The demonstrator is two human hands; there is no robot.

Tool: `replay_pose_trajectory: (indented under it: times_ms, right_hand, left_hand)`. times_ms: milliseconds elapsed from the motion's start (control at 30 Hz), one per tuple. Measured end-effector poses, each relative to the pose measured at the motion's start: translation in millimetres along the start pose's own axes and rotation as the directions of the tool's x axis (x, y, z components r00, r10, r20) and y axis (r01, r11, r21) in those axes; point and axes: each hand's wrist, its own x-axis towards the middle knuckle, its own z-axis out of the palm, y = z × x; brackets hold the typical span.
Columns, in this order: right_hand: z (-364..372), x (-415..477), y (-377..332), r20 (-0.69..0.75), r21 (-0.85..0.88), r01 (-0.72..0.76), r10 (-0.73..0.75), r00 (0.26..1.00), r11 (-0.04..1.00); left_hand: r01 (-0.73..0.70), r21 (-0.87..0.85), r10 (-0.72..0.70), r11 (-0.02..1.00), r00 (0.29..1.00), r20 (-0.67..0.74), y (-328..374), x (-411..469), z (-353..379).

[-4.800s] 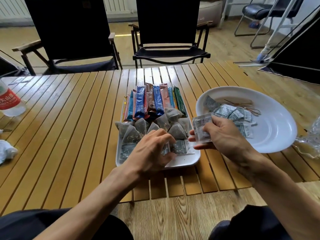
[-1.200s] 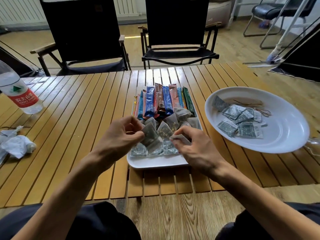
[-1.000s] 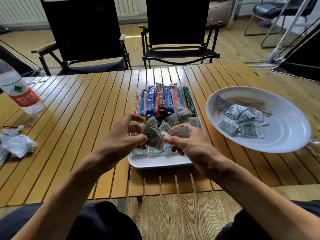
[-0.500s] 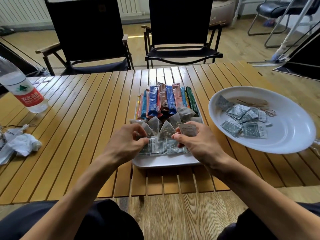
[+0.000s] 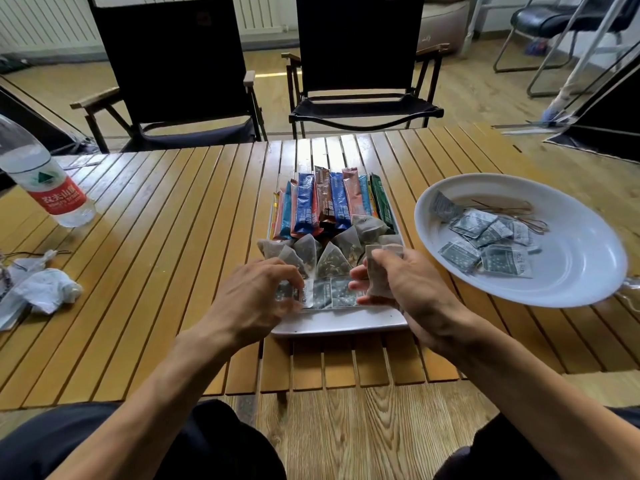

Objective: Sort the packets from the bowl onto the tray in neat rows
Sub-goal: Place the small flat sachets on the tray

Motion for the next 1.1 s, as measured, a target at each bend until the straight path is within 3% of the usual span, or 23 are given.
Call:
replay_pose_trajectory:
  times_ms: [100, 167, 300, 533, 800, 934, 1100]
  right_hand:
    - [-3, 0, 2, -0.004, -0.019, 0.024, -0.024, 1.000, 1.000]
    - [-5, -1, 1, 0.009, 0.041, 0.061, -0.061, 0.998, 0.997]
    - [-7, -1, -1, 0.046, 0.024, 0.134, -0.135, 0.990, 0.991]
    - [-8, -1, 3, 0.136, -0.107, 0.152, -0.137, 0.981, 0.983]
    - [-2, 4, 6, 0.116, 0.070, 0.061, -0.069, 0.991, 0.996]
    - [-5, 2, 7, 0.103, -0.081, 0.149, -0.140, 0.985, 0.986]
    - [-9, 3, 8, 0.091, -0.199, 0.140, -0.124, 0.988, 0.970]
  left_hand:
    - [-0.020, -0.018, 0.020, 1.000, 1.000, -0.014, -3, 0, 0]
    - [-0.031, -0.159, 0.022, 0.987, 0.998, -0.061, 2, 0, -3]
    - [-0.035, -0.496, 0.022, 0.867, 0.999, -0.033, 23, 5, -8]
    - [0.036, -0.726, -0.072, 0.687, 0.997, -0.018, 38, 5, -6]
    - [0.070, -0.821, -0.182, 0.567, 0.982, -0.042, 37, 3, -9]
    - [0.016, -0.749, -0.175, 0.662, 0.975, -0.135, 38, 2, -7]
    - [0.015, -0.788, -0.172, 0.615, 0.978, -0.116, 37, 3, -6]
